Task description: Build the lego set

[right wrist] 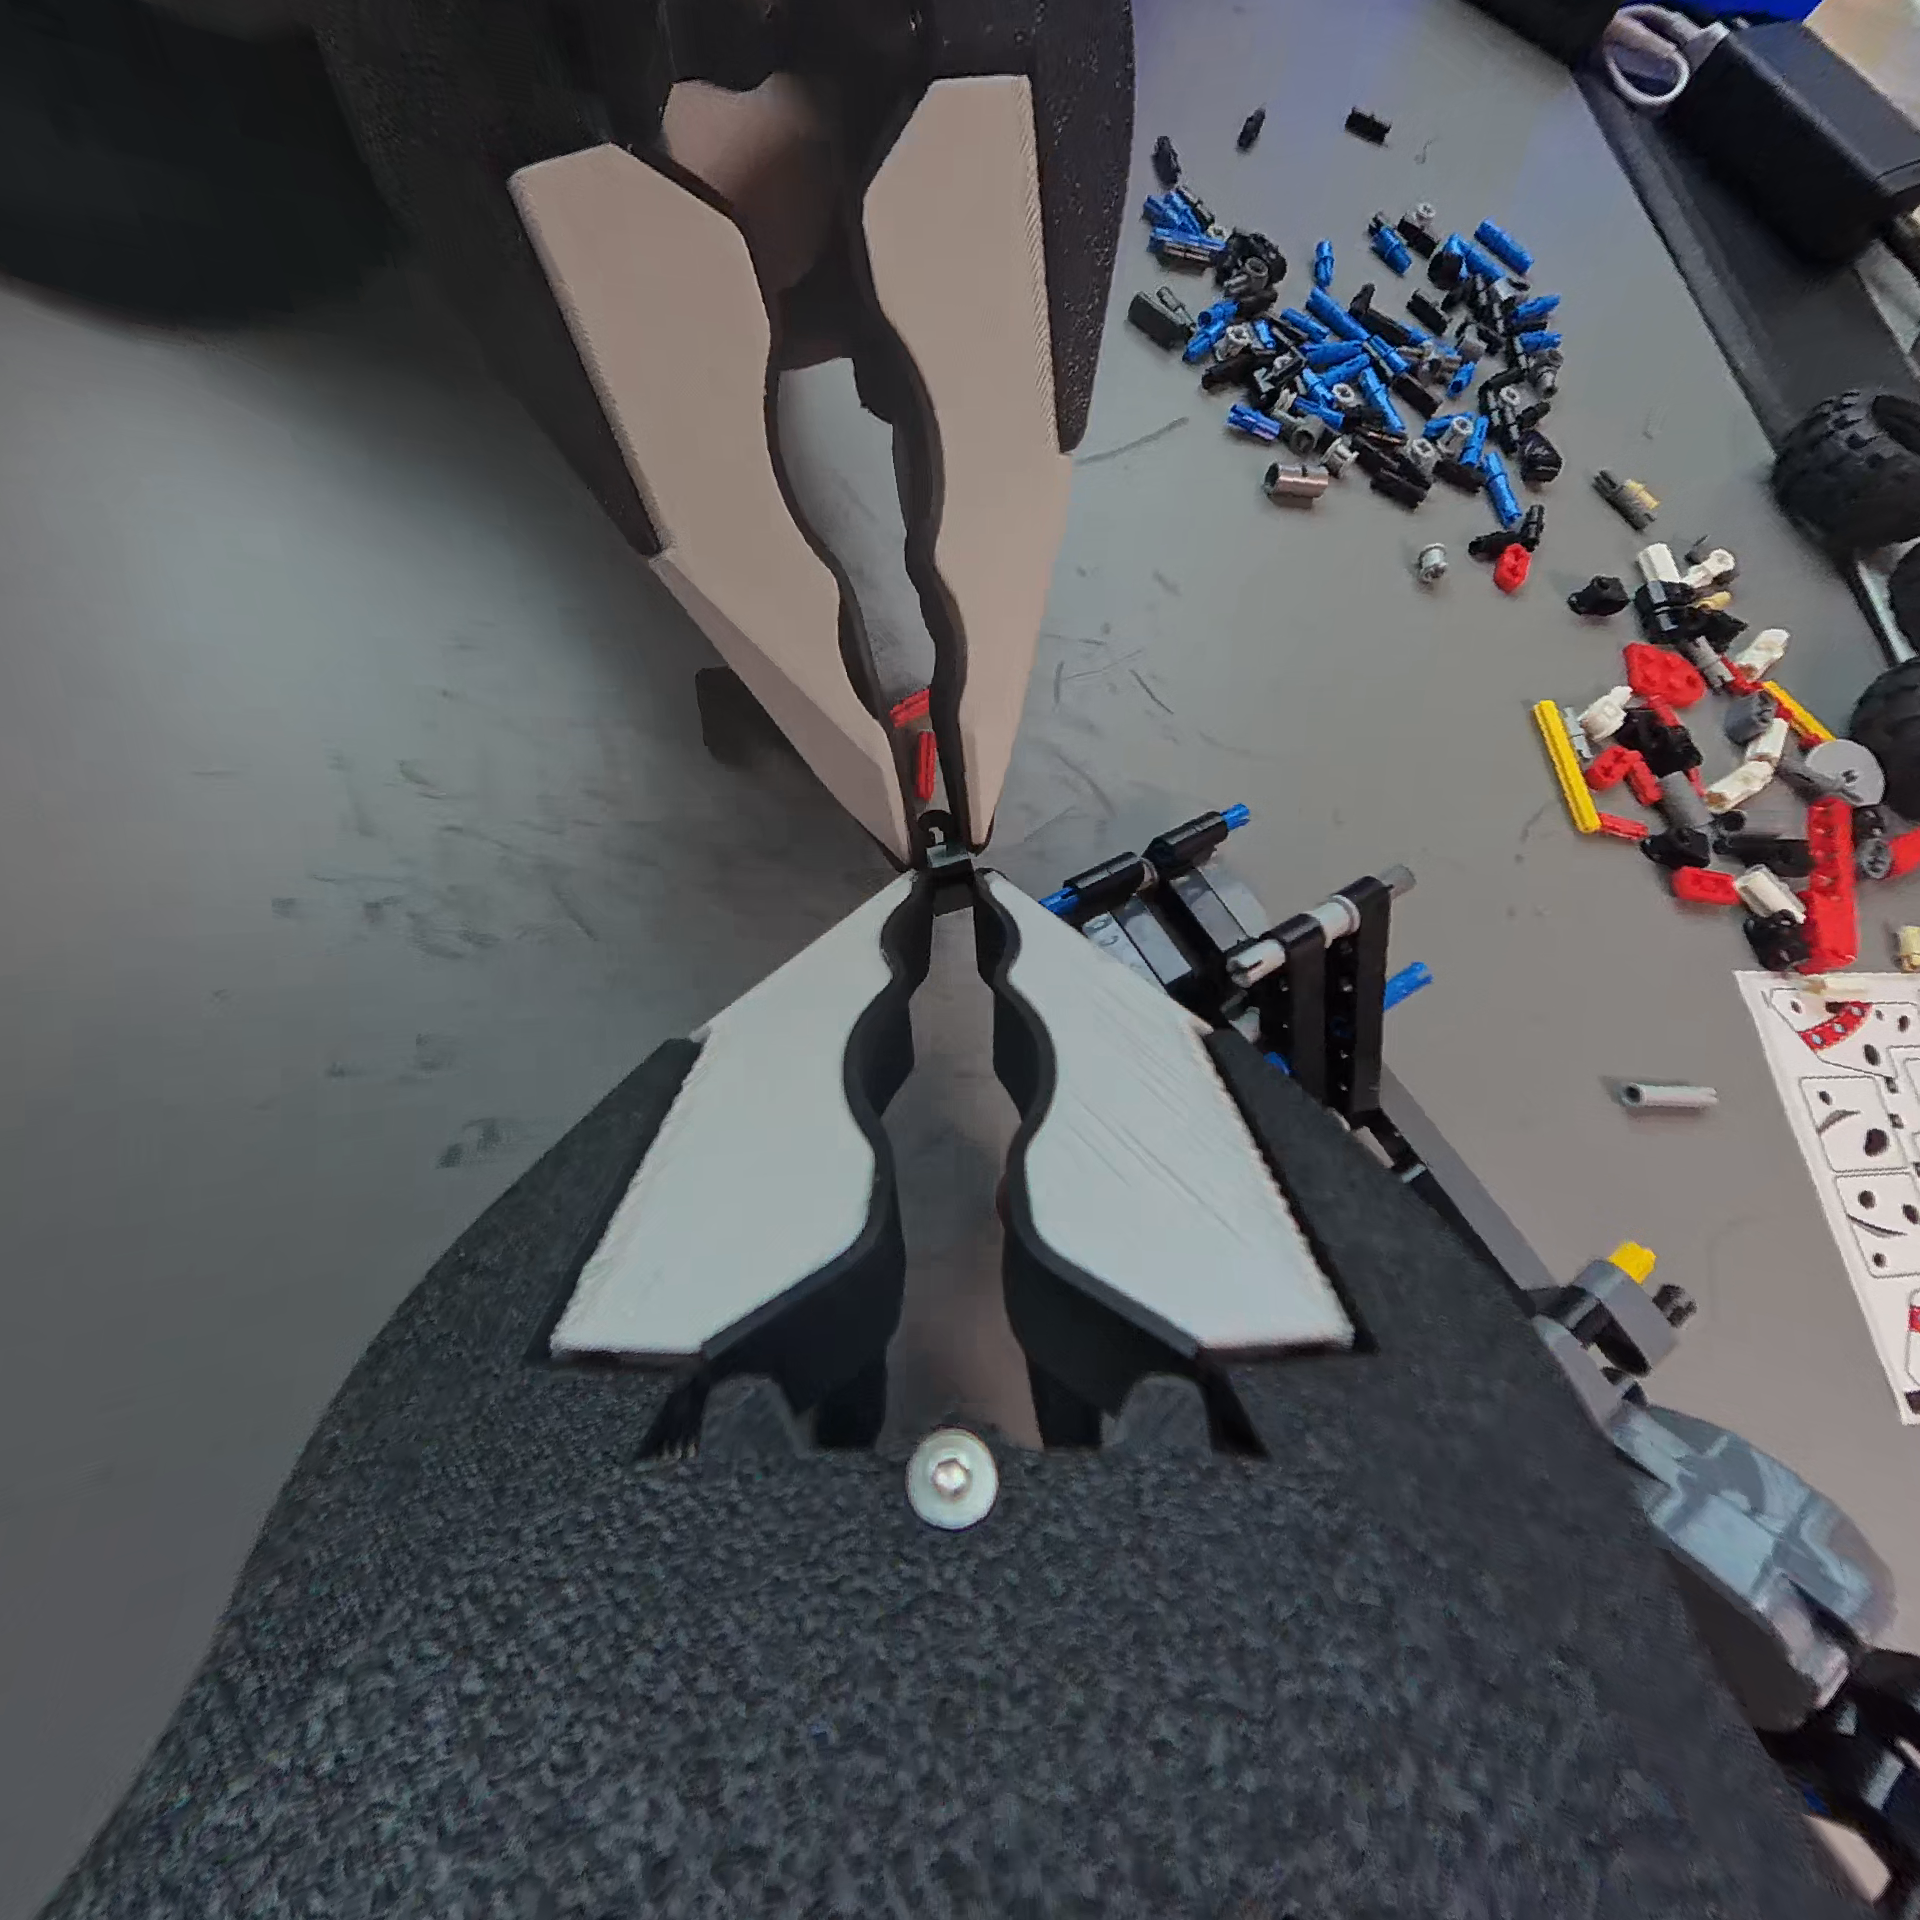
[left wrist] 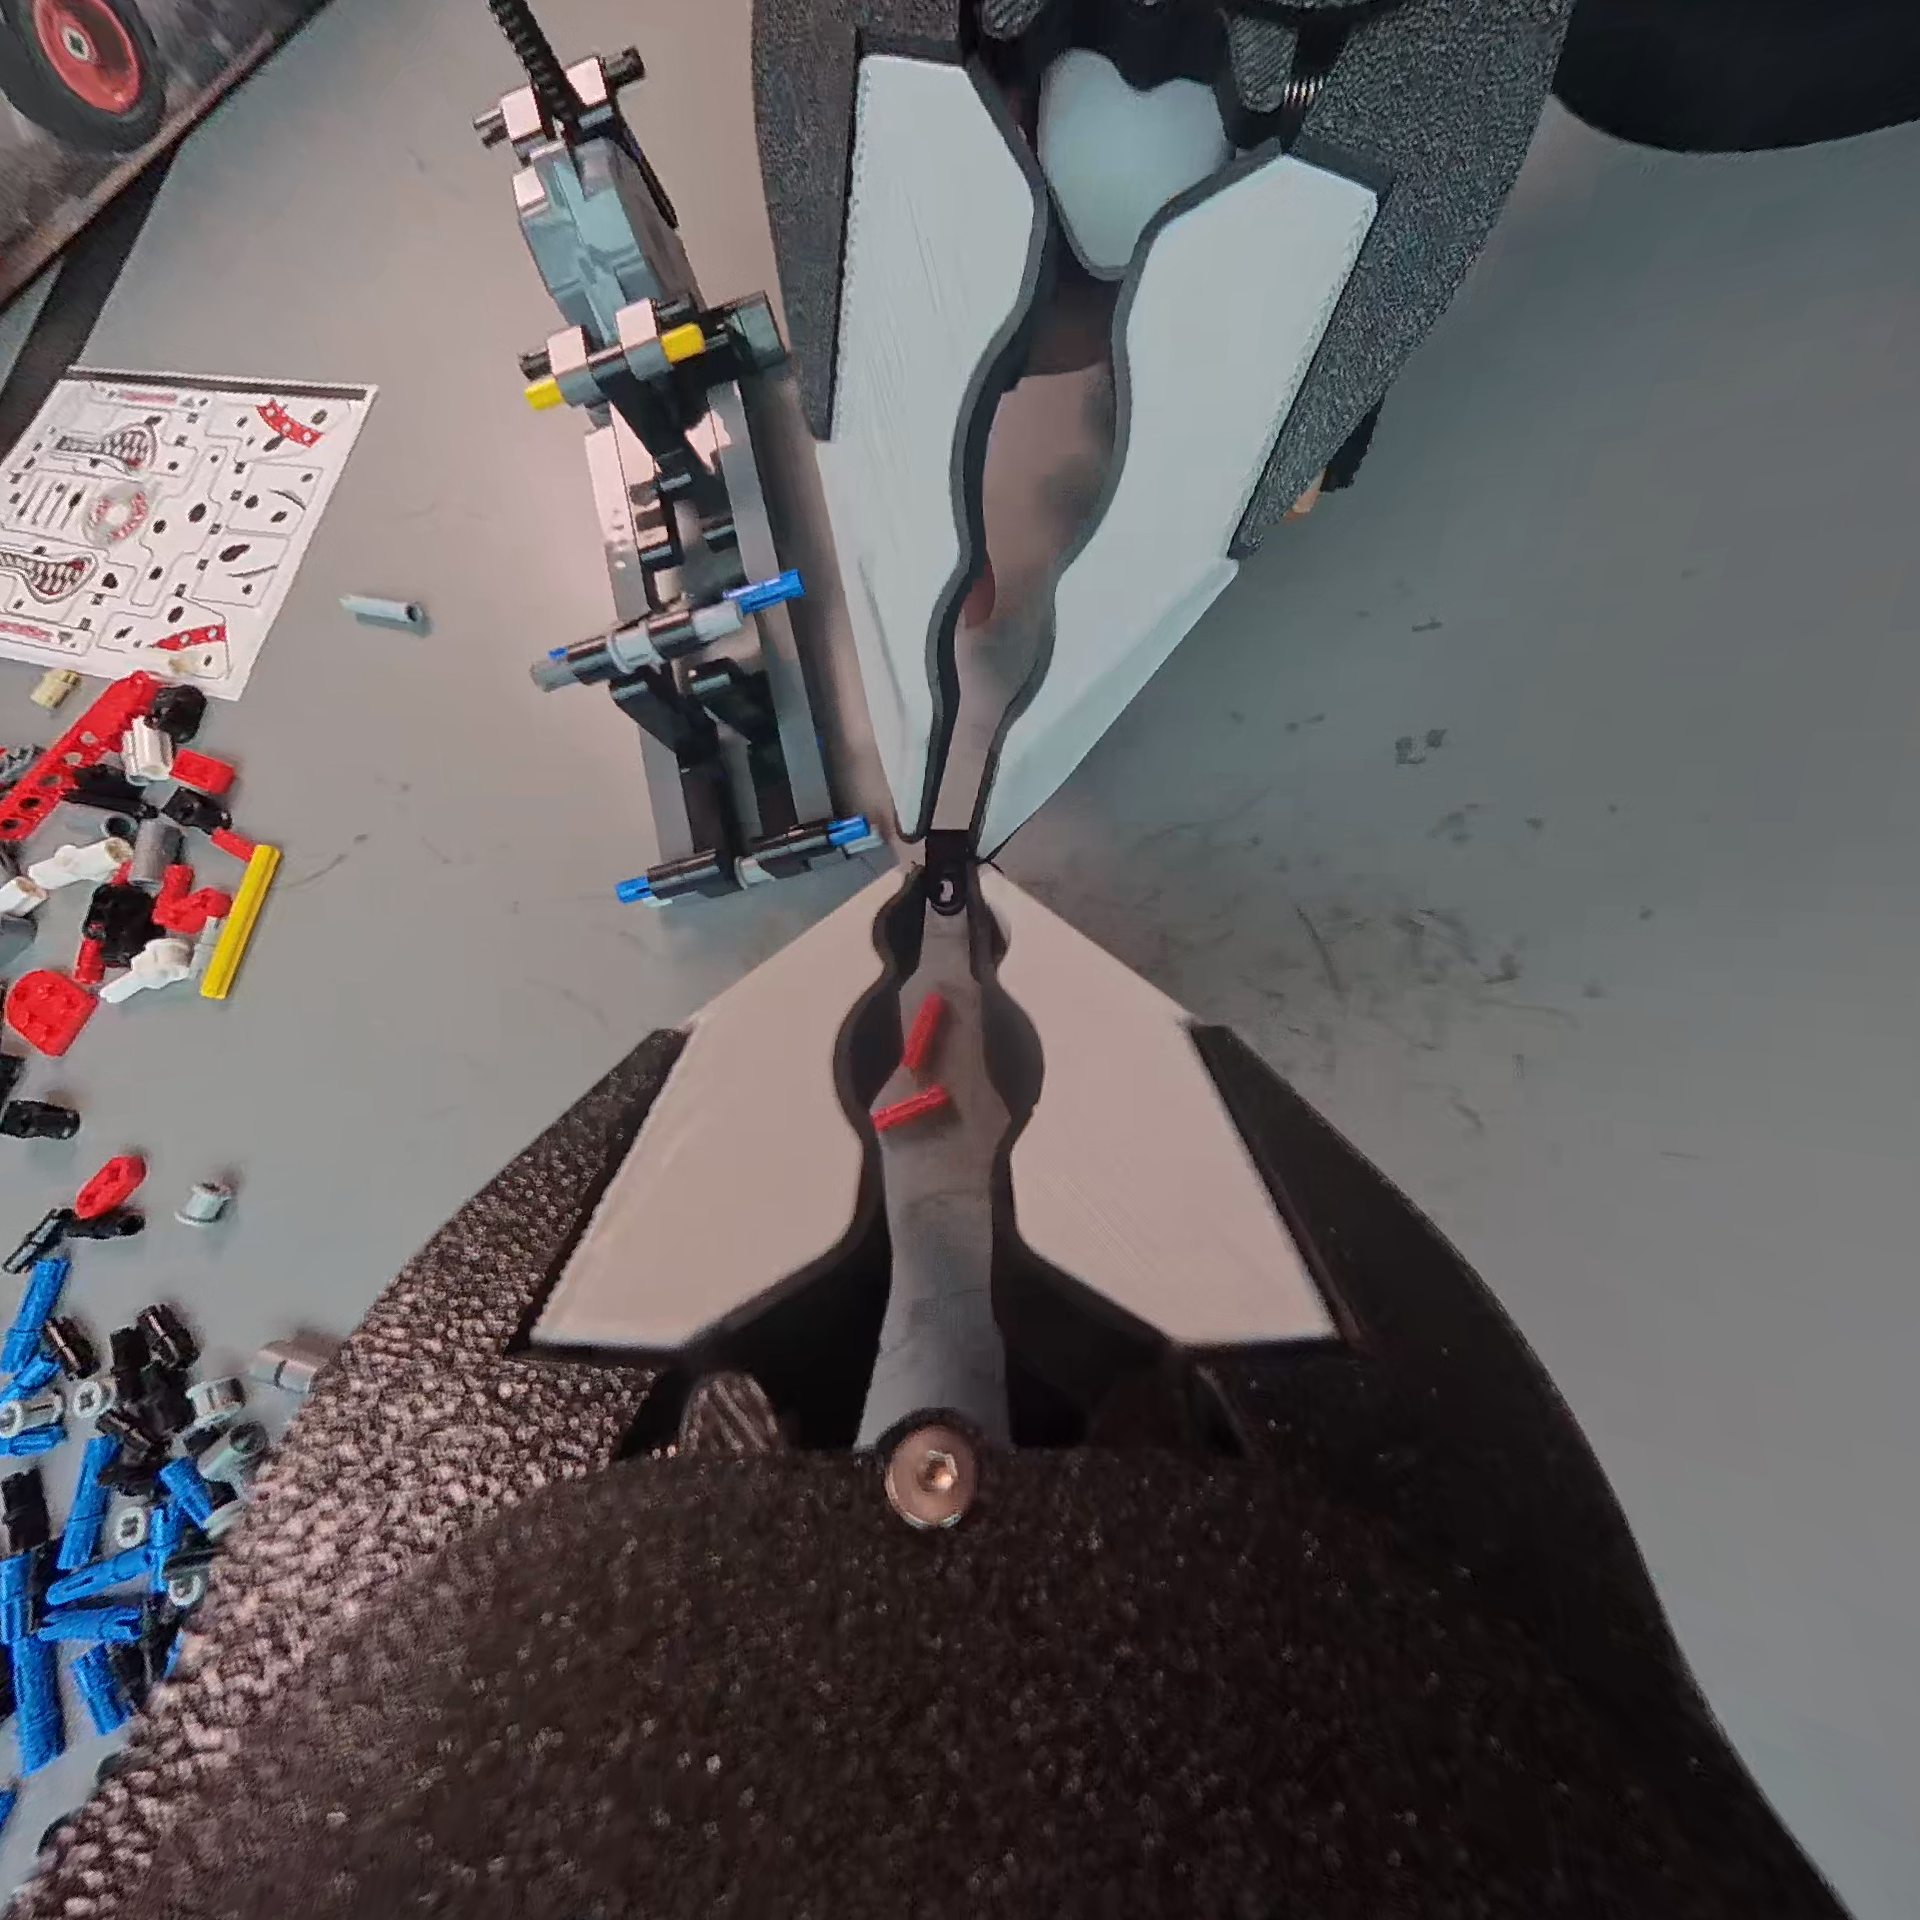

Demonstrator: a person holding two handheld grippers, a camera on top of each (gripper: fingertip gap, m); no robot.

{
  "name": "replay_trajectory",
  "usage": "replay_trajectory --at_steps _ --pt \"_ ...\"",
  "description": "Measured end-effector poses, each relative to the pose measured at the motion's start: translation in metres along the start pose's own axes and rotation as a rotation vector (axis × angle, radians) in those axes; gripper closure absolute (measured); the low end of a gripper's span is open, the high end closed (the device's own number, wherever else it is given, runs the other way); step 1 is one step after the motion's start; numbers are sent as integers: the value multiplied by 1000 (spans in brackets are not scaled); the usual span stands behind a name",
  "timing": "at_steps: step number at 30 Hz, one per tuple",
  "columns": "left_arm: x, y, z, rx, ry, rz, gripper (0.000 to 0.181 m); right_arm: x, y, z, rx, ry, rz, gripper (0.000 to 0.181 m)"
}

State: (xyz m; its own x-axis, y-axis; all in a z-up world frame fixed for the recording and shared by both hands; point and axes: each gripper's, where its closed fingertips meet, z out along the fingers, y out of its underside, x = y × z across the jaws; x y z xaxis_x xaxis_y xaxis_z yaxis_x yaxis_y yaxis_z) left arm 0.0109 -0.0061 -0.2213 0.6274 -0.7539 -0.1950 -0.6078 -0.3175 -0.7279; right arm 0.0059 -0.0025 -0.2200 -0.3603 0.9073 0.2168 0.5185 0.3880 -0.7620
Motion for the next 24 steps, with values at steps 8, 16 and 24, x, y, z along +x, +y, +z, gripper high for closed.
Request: replay_trajectory --at_steps 8,16,24 --pt "-12 4 3 -30 56 -114 172 9 2 1 -51 -9 -40 172" --pt "-14 7 3 -10 37 -131 172 19 9 -22 -46 -1 -26 163" --pt "-16 2 1 19 69 -235 172 19 18 -22 -96 20 -81 162"
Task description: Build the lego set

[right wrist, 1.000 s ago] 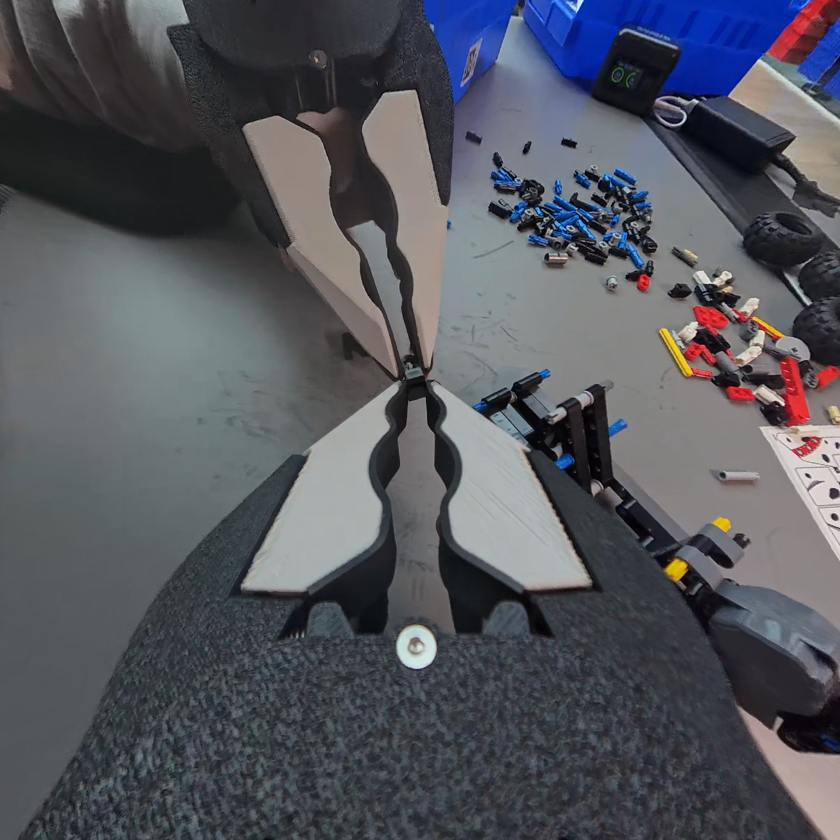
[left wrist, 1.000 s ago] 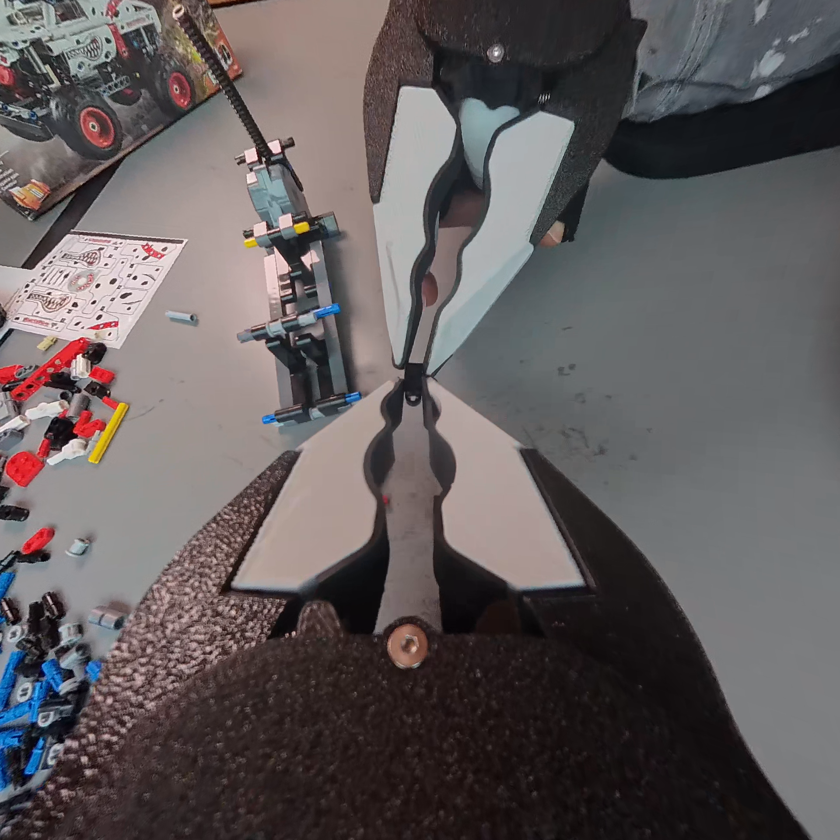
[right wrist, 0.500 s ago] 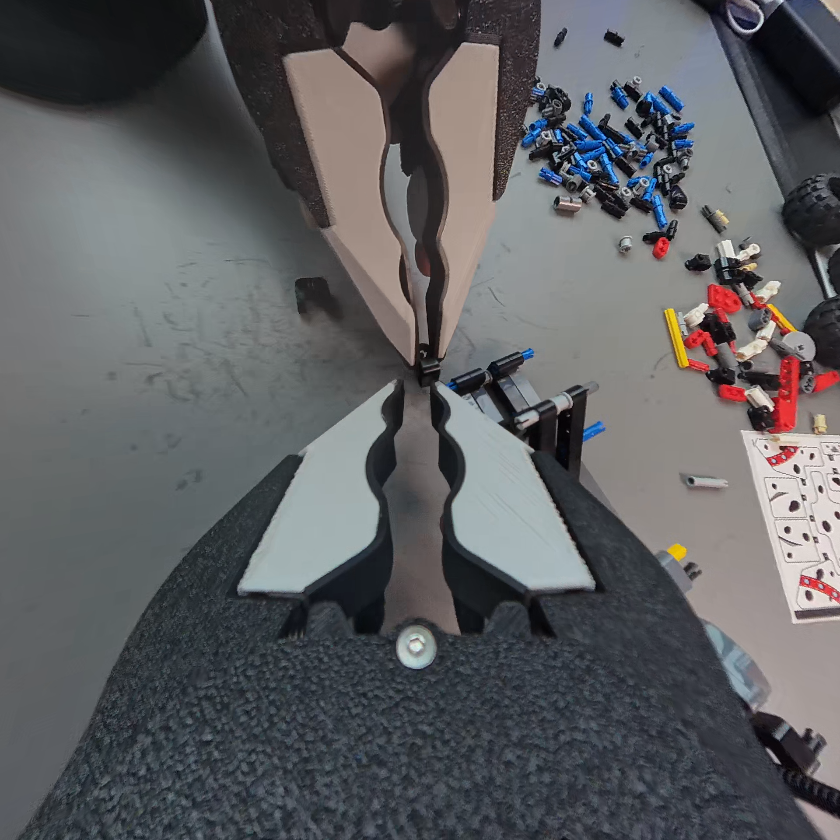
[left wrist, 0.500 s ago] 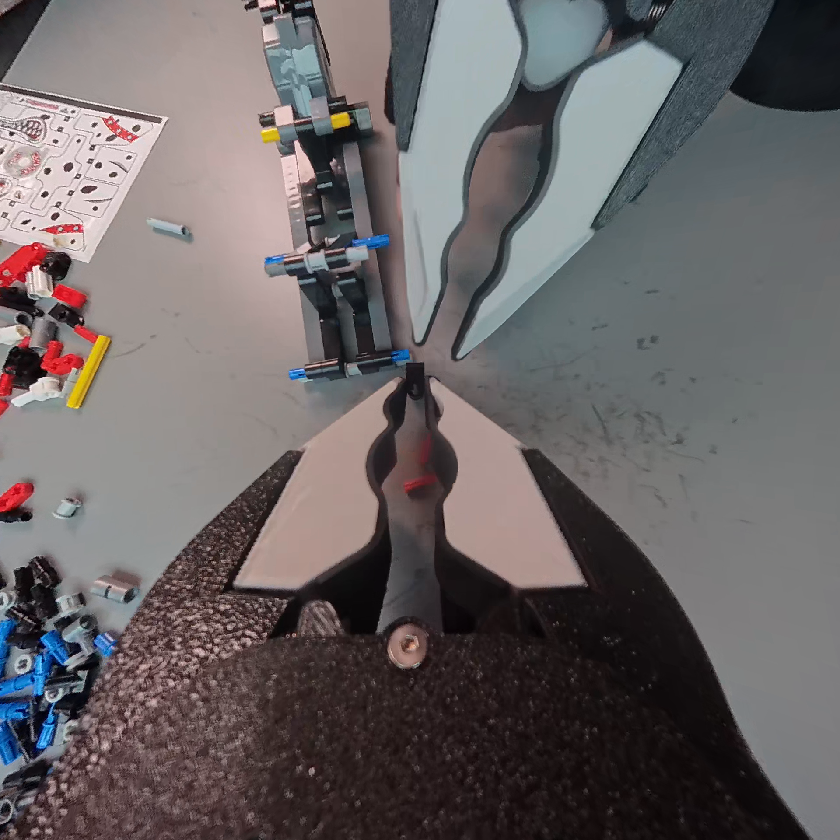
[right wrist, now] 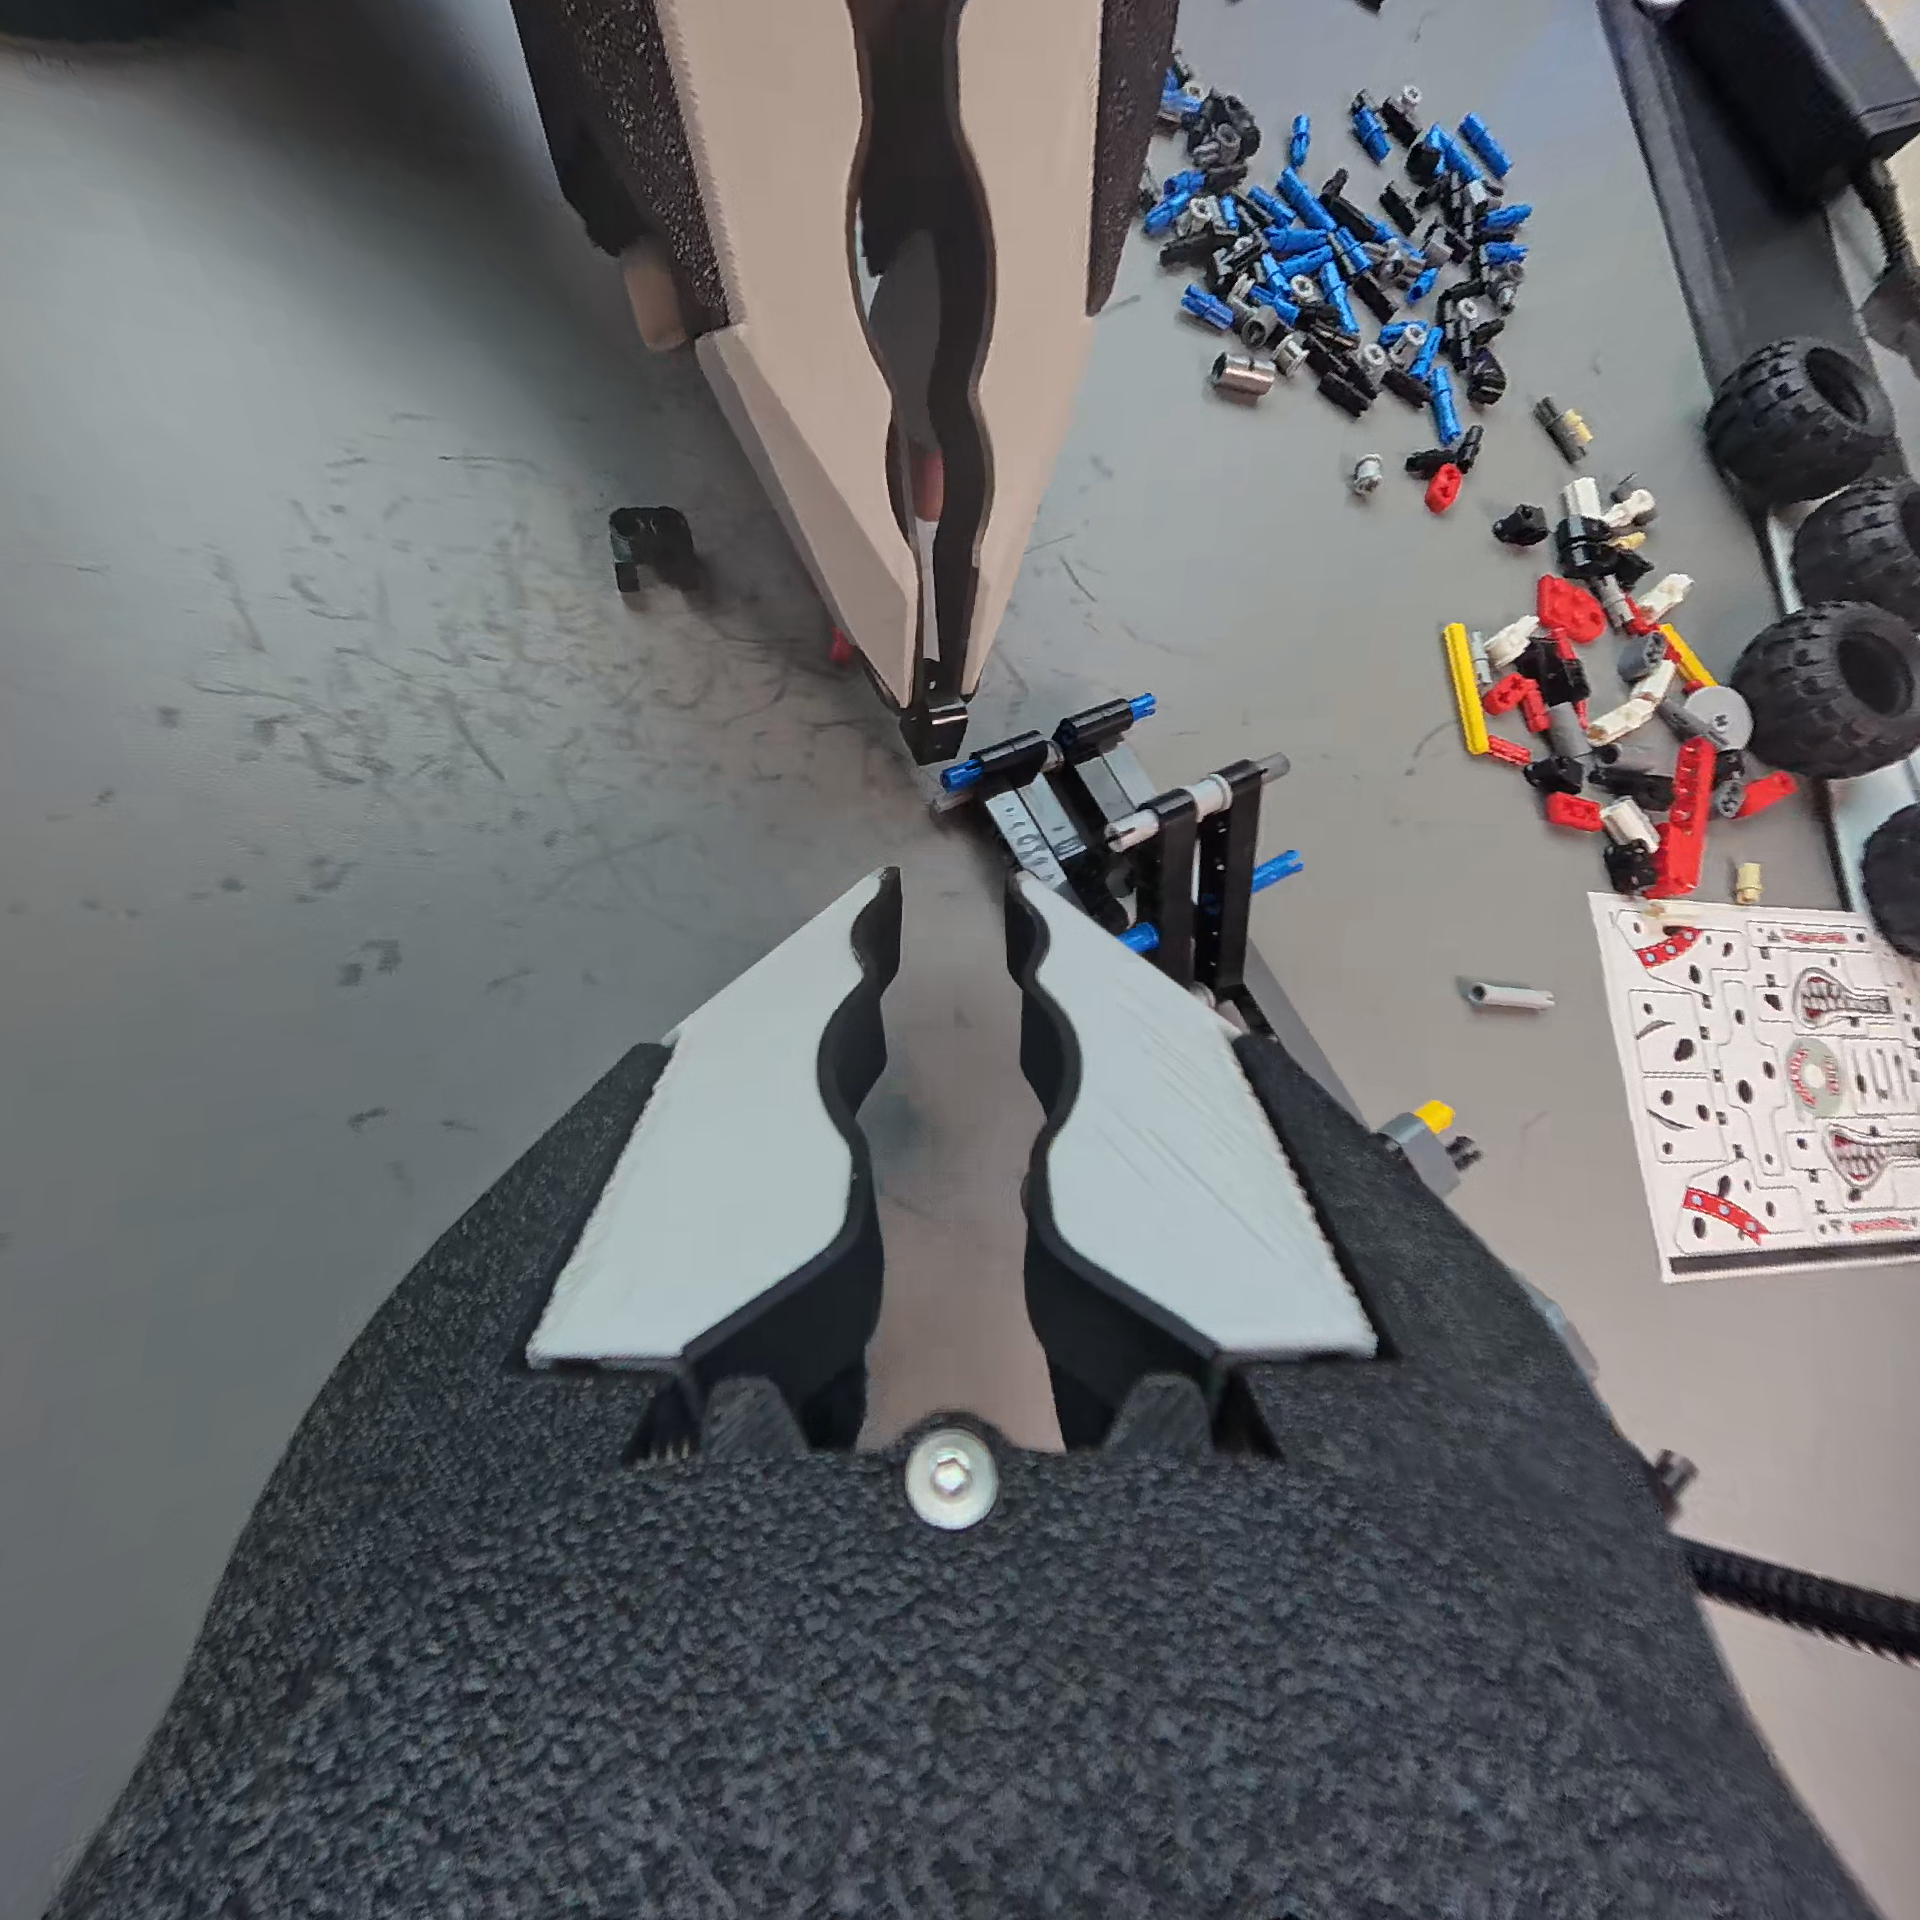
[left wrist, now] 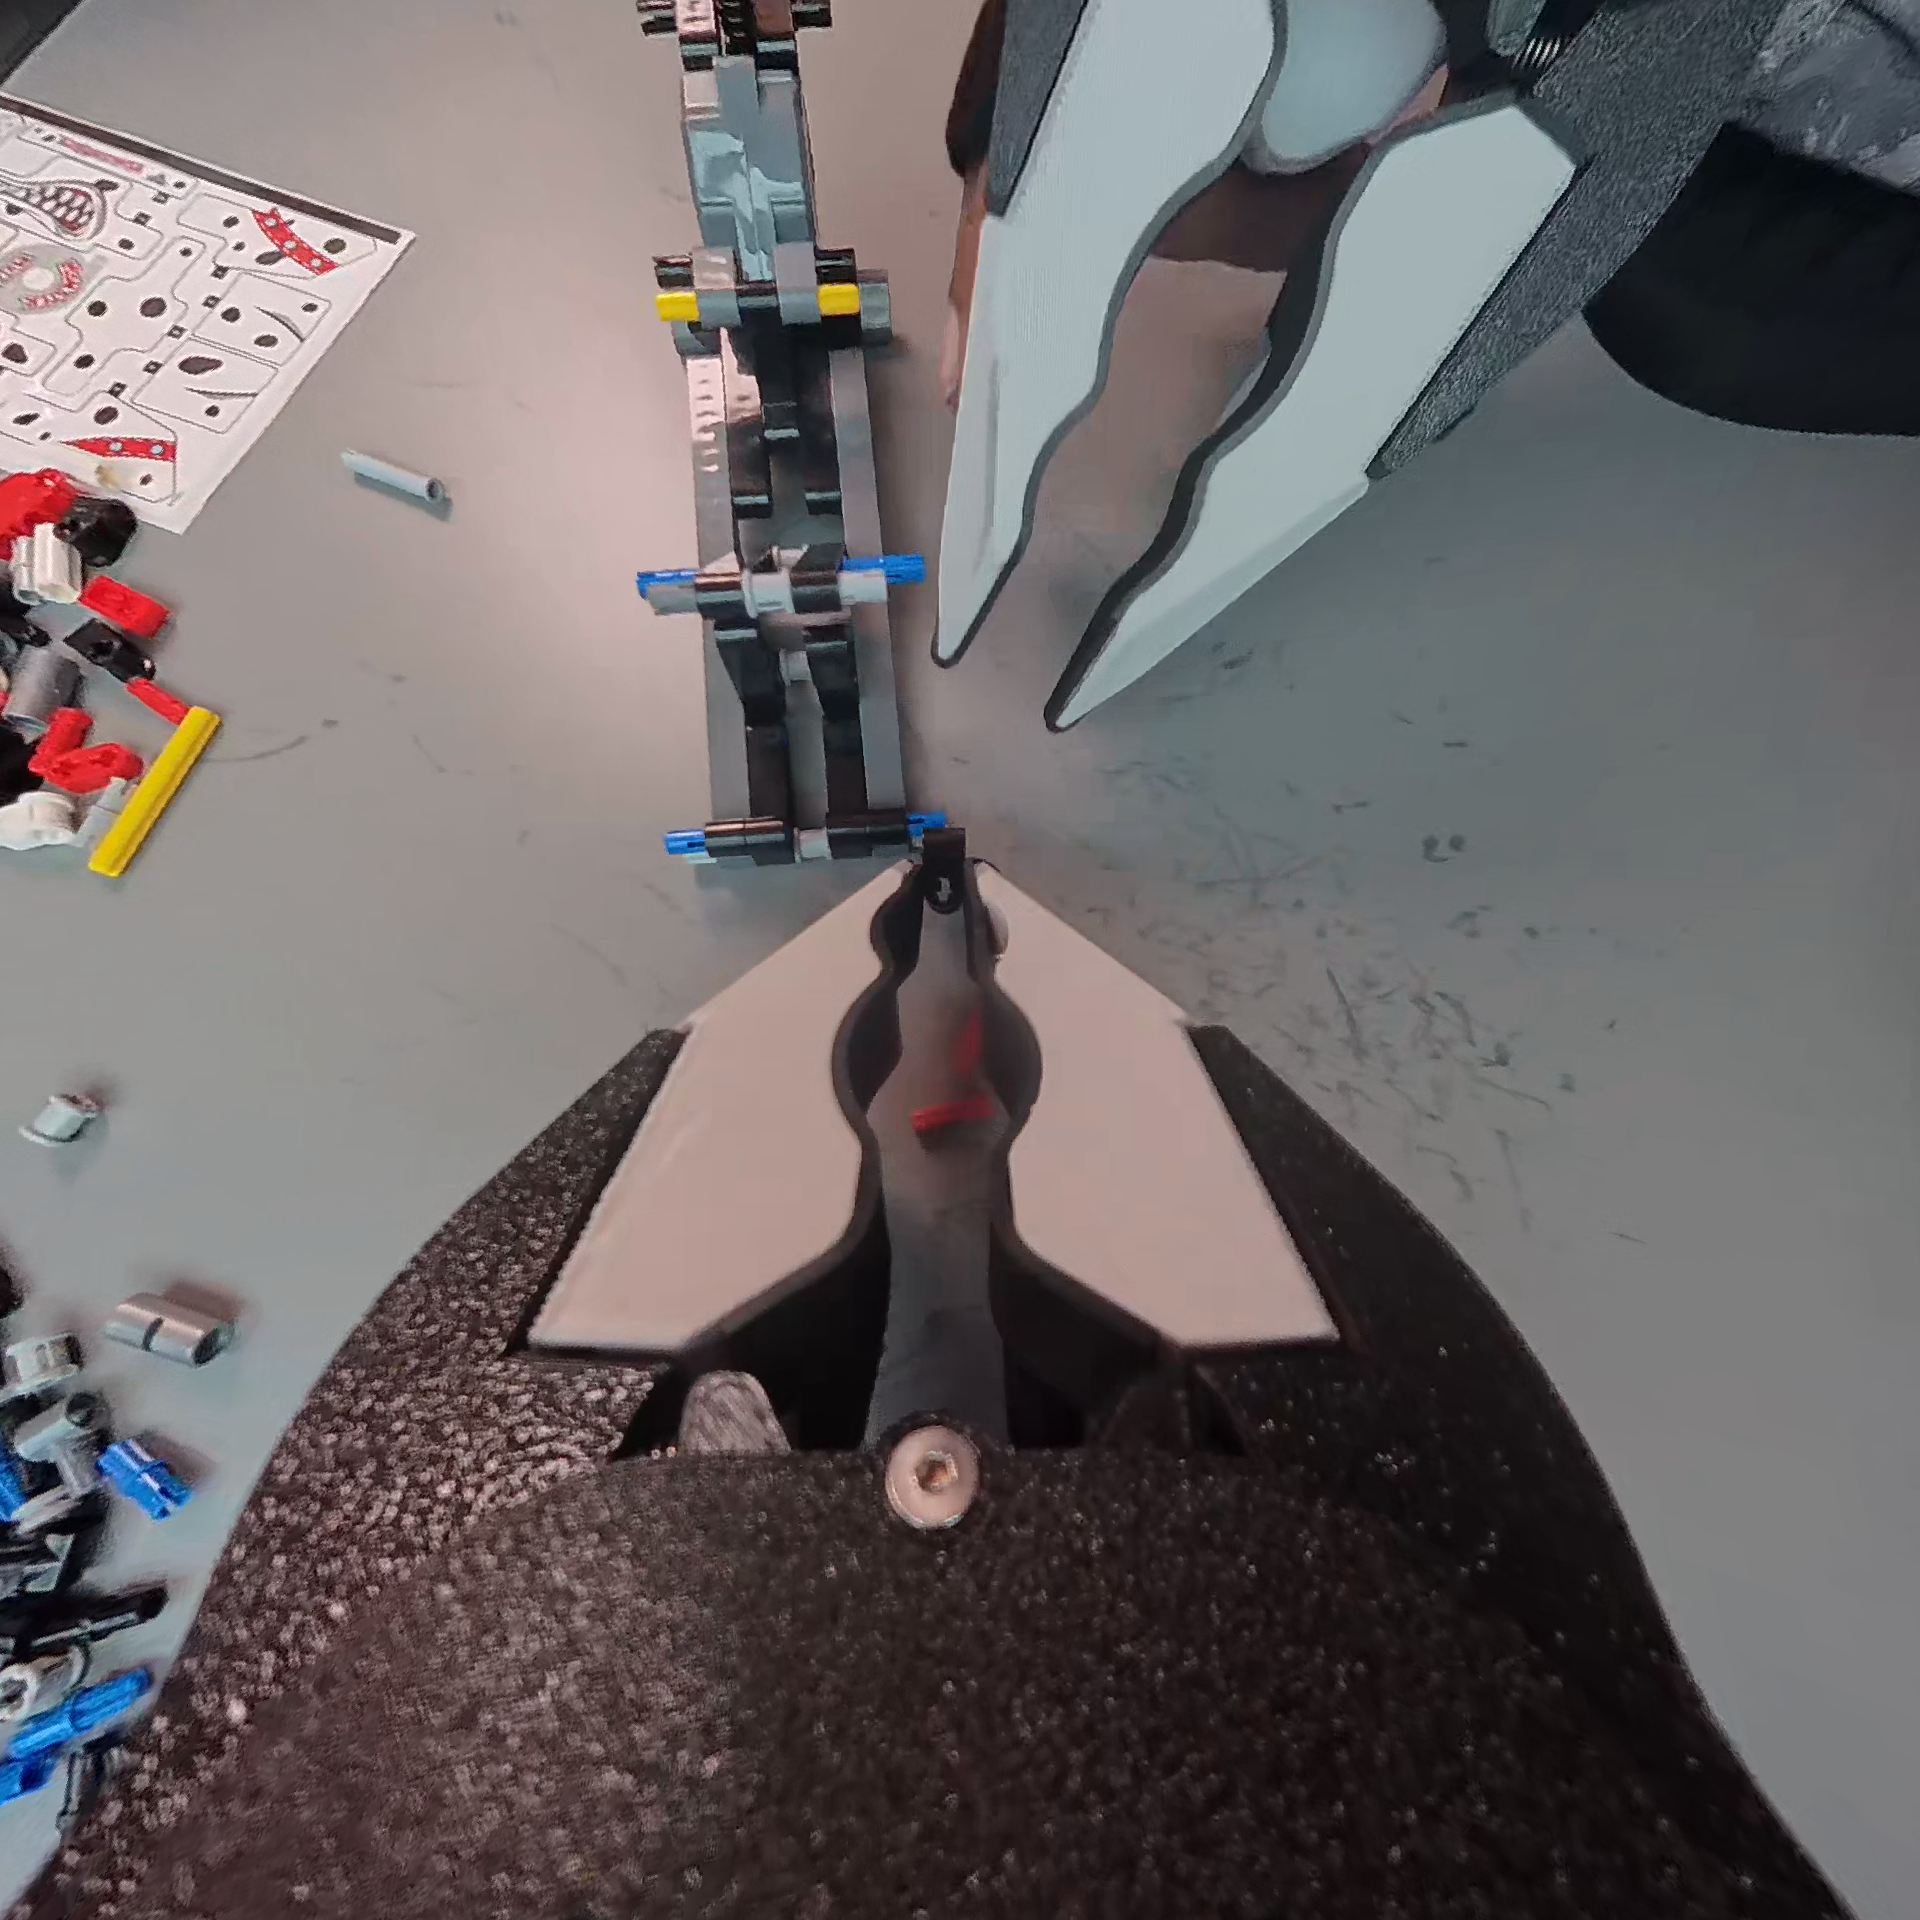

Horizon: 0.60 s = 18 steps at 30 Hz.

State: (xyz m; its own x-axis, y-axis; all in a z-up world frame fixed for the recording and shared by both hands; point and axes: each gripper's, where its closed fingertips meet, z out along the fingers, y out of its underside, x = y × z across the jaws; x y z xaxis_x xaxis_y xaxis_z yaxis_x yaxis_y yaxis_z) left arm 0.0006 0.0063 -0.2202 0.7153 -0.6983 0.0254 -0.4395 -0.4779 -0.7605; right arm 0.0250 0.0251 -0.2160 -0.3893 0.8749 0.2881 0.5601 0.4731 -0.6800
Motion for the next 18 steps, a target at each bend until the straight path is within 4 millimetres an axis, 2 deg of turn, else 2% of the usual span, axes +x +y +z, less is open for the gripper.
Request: replay_trajectory --at_steps 3,8,12,18 --pt "-3 1 0 -5 -2 -40 172 15 -2 -17 15 60 -5 160" --pt "-8 4 1 -25 -23 -58 172 38 20 -40 -53 159 -10 155" --pt "-11 5 5 -41 -47 -34 172 34 27 -32 -67 130 7 153" --pt "-15 4 6 -43 -55 -34 172 39 28 -11 -175 135 -107 153"
